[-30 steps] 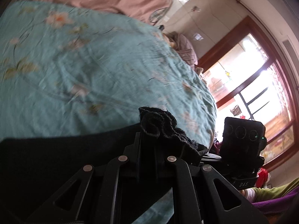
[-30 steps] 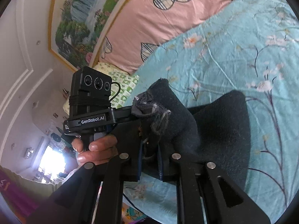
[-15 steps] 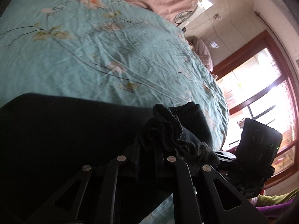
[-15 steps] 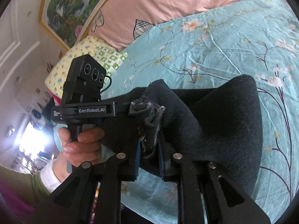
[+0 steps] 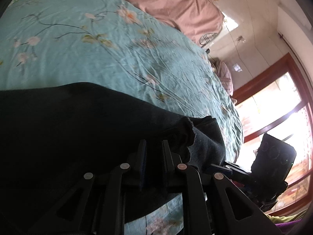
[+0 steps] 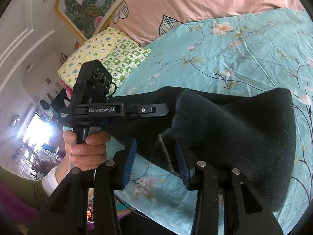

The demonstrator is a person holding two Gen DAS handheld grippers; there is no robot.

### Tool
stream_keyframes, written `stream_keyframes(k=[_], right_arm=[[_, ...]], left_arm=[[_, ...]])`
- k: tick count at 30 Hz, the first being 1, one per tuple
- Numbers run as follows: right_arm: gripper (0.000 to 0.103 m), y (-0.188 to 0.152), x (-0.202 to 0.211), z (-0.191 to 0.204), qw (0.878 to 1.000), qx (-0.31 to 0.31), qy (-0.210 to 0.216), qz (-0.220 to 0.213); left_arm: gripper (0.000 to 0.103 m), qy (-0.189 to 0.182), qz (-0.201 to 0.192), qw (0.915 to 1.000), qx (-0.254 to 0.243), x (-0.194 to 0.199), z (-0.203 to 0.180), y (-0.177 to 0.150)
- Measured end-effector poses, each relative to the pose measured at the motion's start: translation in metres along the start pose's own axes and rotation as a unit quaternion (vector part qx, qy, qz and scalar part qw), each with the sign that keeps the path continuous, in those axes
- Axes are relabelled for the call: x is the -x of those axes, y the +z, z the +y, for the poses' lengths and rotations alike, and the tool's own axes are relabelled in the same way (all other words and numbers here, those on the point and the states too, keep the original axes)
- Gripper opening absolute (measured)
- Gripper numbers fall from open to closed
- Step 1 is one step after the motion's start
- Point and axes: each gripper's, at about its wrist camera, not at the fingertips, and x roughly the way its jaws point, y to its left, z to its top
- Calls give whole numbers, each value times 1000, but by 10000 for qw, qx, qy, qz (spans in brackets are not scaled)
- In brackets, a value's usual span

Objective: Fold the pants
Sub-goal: 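Lay the folded end down and open both grippers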

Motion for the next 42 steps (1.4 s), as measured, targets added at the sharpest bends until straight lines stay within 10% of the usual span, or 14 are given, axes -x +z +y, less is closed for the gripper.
stream_keyframes(k=[8, 12, 20, 24, 28, 32, 42], right_arm=[[66, 8, 10, 18, 9991, 322, -107, -267], [103, 14, 24, 33, 9955, 588, -212, -711], [103, 33, 31, 47, 9889, 801, -361, -1195], [103, 50, 17, 35, 9973, 255, 116, -683], [103, 60, 8, 60, 9919, 911, -323, -821], [103, 76, -11, 64, 9943, 700, 600, -533], [99, 105, -95, 97, 9867, 1208, 936, 551]], left_arm=[[19, 427, -374, 9983, 133, 29, -1, -16], [24, 583, -572, 9964, 207, 45, -4, -25], [37, 846, -947, 9908, 468, 81, -4, -47], [39, 1119, -1223, 9837, 700, 106, 4, -60], [41, 1343, -1500, 9741, 1030, 130, 17, -74], [42, 1682, -1798, 9585, 1440, 155, 33, -89], [48, 2071, -2205, 9283, 2162, 191, 75, -107]])
